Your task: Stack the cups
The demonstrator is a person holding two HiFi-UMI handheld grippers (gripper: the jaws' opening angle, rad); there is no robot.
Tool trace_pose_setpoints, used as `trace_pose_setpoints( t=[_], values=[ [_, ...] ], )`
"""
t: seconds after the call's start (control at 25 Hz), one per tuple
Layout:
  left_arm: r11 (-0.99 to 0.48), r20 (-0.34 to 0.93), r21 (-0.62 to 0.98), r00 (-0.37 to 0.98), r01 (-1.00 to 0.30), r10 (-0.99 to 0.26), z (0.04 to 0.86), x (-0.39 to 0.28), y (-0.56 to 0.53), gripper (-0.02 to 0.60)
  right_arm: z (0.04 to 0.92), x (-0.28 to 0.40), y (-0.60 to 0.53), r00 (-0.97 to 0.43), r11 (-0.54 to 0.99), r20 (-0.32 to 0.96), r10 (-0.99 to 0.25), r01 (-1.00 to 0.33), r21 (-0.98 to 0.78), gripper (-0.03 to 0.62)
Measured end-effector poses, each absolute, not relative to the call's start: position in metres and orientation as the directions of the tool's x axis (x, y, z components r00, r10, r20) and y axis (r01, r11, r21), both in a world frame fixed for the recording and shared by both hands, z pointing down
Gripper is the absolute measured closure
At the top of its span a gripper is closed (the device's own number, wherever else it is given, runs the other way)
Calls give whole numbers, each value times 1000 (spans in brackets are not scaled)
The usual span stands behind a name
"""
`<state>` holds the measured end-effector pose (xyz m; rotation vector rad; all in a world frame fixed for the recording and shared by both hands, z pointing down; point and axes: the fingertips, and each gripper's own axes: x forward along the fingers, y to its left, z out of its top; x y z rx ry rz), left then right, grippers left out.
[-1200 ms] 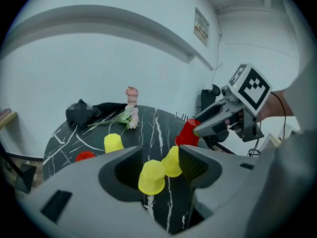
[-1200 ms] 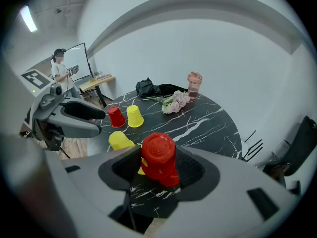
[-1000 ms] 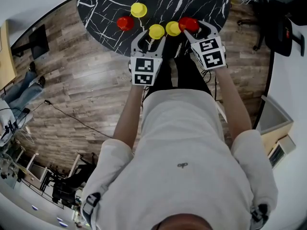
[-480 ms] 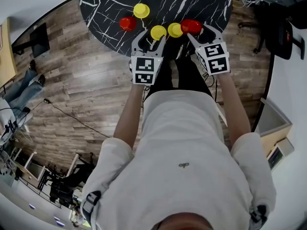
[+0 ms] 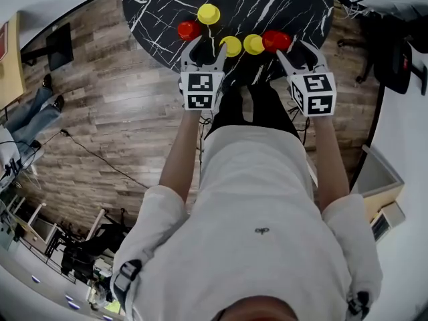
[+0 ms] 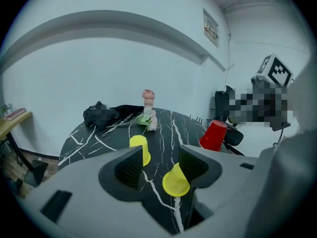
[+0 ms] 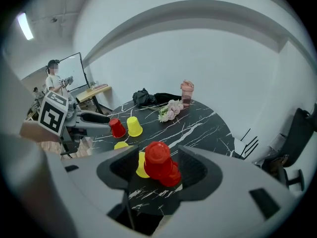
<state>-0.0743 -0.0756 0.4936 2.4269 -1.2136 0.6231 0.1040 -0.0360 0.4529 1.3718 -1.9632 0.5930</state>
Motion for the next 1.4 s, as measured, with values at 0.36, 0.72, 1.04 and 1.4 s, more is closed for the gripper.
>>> trace_pose_setpoints(
  t=[0.36,0.72,1.04,1.4],
  values=[
    [-488,534,55,438,-871,-723,505,-121,-109,357,440,104,-31,-223,334,727,-649,-943,9,344],
    [-474,585,-2,384,-880,-714,533,-141,-124,357,437,105,-25,-211,327,736,-644,-945,15,345],
    [-454,614,-19,348,-891,-708,556,-147,-133,356,432,108,-21,-208,324,739,-640,-946,14,346],
    [-445,631,4,348,-896,-694,569,-150,-133,356,428,114,-20,-196,313,742,-641,-950,20,347]
  ],
)
